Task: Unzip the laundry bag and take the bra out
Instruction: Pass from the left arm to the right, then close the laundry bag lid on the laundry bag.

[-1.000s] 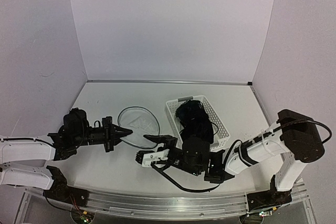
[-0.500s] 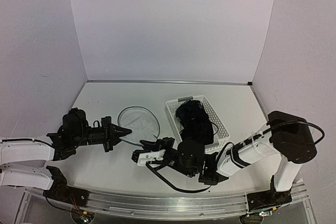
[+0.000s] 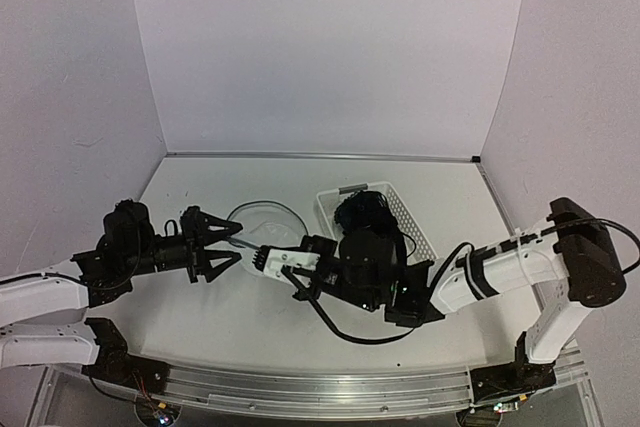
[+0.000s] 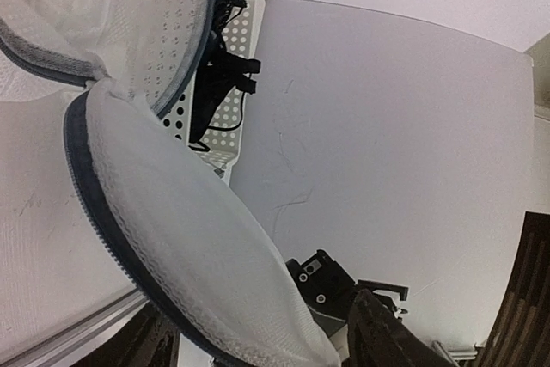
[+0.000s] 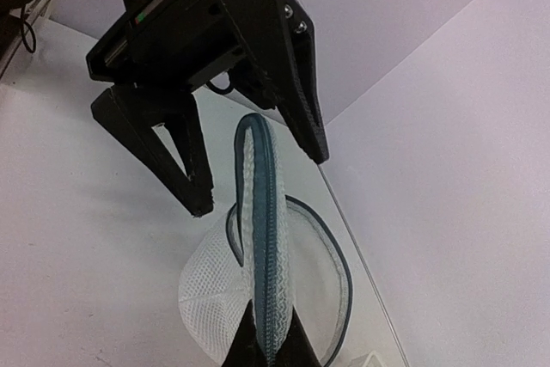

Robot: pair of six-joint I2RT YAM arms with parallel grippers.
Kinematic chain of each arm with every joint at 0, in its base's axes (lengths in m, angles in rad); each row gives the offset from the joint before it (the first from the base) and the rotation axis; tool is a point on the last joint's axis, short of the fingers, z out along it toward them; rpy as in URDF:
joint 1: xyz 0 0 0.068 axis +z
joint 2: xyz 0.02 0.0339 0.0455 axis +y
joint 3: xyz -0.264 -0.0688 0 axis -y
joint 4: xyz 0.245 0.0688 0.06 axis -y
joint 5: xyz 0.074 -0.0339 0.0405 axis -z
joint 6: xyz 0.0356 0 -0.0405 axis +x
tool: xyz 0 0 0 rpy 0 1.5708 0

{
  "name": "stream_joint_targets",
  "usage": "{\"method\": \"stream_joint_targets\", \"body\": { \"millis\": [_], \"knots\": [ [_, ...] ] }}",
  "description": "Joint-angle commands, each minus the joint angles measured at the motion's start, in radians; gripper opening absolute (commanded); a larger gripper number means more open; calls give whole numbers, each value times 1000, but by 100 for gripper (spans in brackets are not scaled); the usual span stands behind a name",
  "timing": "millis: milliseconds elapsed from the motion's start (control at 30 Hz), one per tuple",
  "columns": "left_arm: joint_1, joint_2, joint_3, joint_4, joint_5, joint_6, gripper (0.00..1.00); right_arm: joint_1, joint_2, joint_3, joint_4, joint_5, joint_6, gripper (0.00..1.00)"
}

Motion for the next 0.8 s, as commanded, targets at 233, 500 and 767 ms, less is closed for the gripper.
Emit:
{"method": "stream_joint_targets", "body": {
  "millis": [233,500,767],
  "knots": [
    [5,-159,335,-476,-298,421,72,-130,-64,426,-637,-248,446,0],
    [4,-184,426,-602,-391,569,74,-217,5,574,-796,-455,699,0],
    [5,-174,422,-614,-386,610,75,-294,116,658,-823,-679,997,0]
  ]
}}
